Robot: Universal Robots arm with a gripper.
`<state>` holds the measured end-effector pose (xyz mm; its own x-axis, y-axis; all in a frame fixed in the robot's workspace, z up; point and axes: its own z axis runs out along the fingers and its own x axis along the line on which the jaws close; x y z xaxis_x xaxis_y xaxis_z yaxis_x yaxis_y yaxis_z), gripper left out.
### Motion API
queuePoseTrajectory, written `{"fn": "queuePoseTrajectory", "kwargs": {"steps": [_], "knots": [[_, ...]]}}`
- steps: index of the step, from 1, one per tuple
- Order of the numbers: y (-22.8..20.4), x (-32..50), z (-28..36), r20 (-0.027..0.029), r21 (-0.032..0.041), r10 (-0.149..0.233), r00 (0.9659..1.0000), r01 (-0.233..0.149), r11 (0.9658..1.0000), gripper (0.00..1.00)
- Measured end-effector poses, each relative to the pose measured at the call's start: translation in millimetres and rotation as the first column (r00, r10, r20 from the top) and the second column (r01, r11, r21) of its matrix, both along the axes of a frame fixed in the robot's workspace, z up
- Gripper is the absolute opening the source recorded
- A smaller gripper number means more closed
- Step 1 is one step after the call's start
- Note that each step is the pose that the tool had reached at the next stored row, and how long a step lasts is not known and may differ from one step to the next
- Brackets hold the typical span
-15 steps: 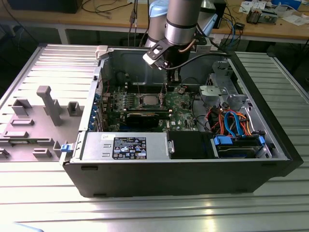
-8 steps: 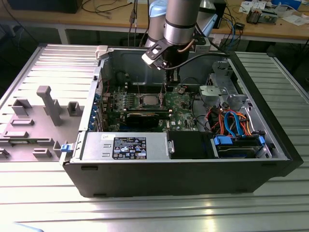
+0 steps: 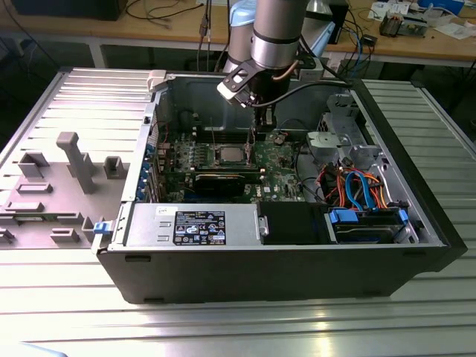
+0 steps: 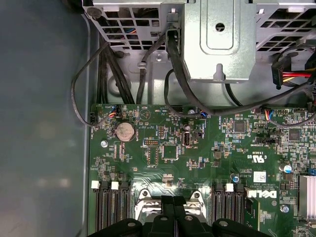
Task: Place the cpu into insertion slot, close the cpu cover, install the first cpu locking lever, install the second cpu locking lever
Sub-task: 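Close the cpu cover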
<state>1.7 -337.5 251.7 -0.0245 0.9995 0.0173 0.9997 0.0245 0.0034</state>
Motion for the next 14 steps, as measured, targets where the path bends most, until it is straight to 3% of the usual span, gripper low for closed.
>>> {"fn": "queuePoseTrajectory", "kwargs": {"steps": [14], "knots": [[0.0, -4.5, 0.0, 0.0, 0.0, 0.0, 1.0, 0.0, 1.0, 0.11]]}}
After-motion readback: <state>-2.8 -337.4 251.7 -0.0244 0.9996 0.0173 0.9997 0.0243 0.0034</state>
